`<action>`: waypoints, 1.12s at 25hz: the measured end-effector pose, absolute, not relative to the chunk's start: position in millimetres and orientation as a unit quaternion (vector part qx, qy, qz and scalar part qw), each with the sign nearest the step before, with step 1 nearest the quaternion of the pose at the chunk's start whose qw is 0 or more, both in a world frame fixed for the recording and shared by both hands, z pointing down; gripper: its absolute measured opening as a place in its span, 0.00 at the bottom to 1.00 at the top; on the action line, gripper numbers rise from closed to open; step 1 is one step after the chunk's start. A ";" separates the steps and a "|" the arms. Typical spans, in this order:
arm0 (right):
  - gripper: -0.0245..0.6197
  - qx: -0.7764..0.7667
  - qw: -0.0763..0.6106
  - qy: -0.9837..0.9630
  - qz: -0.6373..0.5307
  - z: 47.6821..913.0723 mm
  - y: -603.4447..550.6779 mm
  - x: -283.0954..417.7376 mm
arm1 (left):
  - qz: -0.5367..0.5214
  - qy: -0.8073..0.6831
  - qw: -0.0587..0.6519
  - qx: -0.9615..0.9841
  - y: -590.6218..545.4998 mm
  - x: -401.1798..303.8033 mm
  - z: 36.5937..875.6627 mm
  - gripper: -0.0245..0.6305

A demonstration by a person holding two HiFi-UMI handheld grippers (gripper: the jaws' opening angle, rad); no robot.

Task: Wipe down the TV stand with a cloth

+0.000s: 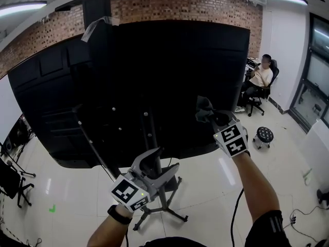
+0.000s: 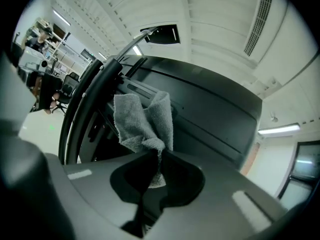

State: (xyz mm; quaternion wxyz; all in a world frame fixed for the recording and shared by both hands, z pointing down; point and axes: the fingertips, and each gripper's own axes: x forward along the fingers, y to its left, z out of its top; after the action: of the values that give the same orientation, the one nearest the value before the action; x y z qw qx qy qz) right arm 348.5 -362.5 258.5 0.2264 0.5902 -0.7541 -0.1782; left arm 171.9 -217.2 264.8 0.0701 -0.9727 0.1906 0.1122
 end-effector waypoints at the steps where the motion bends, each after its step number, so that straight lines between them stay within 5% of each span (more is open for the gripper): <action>1: 0.07 0.591 0.219 -0.756 -0.178 257.0 -359.9 348.9 | 0.112 0.191 0.072 -0.973 -216.4 170.6 264.8 0.49; 16: 0.07 0.498 0.130 -0.807 -0.291 180.2 -282.2 161.0 | 0.115 0.238 0.128 -0.956 -201.8 49.8 242.0 0.49; 28: 0.07 0.414 0.167 -0.829 -0.336 177.9 -282.0 -66.3 | 0.116 0.311 0.136 -0.933 -208.1 -111.2 240.8 0.49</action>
State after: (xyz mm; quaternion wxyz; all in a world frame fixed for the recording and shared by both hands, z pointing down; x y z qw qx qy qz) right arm -66.3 -282.0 177.9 0.1675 0.4140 -0.8292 -0.3361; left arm -111.2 -208.1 240.8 0.1363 -0.9334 0.3112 0.1156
